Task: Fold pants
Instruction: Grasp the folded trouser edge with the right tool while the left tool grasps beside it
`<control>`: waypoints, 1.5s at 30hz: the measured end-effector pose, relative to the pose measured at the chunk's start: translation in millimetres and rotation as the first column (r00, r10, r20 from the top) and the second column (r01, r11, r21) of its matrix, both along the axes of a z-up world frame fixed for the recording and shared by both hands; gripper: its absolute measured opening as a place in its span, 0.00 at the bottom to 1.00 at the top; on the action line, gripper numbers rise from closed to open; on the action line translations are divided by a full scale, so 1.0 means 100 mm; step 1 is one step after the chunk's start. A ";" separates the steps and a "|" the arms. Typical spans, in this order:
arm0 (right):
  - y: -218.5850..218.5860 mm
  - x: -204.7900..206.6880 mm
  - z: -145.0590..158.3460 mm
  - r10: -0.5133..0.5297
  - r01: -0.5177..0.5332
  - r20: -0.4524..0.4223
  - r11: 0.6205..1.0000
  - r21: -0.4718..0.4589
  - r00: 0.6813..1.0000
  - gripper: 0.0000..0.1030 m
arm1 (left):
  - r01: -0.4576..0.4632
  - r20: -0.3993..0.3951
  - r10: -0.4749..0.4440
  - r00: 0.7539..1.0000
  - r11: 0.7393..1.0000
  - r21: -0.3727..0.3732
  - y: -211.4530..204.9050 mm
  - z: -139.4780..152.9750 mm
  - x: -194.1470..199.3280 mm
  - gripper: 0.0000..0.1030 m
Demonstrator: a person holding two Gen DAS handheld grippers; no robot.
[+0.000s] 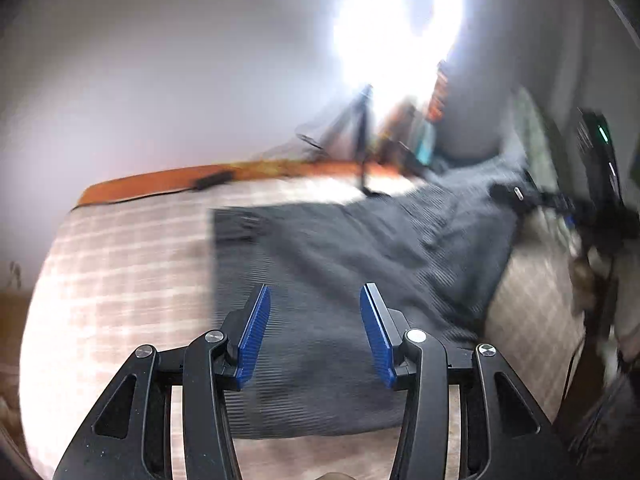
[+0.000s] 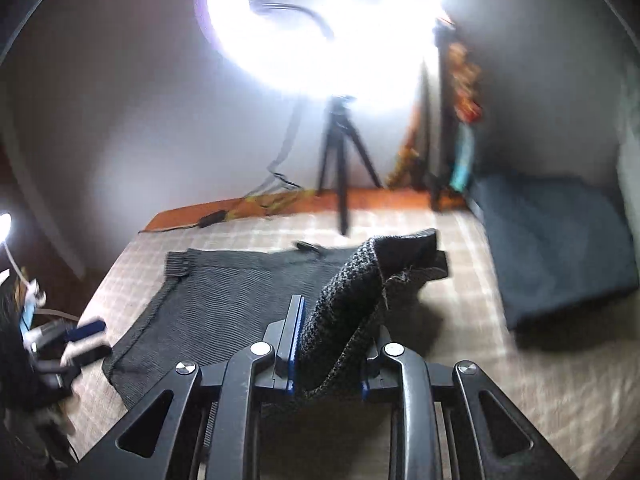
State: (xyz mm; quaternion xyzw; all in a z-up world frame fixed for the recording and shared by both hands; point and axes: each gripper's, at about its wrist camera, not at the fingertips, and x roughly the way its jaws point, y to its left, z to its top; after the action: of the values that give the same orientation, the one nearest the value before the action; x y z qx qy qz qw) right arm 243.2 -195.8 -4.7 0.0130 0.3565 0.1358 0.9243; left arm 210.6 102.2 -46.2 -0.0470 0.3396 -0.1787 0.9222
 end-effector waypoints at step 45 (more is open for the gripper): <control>1.12 -0.70 -0.82 0.411 -0.415 -0.157 0.910 0.011 0.898 0.28 | 0.001 -0.115 0.000 0.993 1.000 0.009 0.18 -0.29 0.12 0.60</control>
State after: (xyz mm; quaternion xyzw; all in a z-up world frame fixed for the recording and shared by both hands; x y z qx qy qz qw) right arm 173.5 -83.7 -86.2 -0.0629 0.4238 0.3231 0.8438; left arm 222.6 119.8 -75.0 -0.0529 0.3929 -0.1746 0.9013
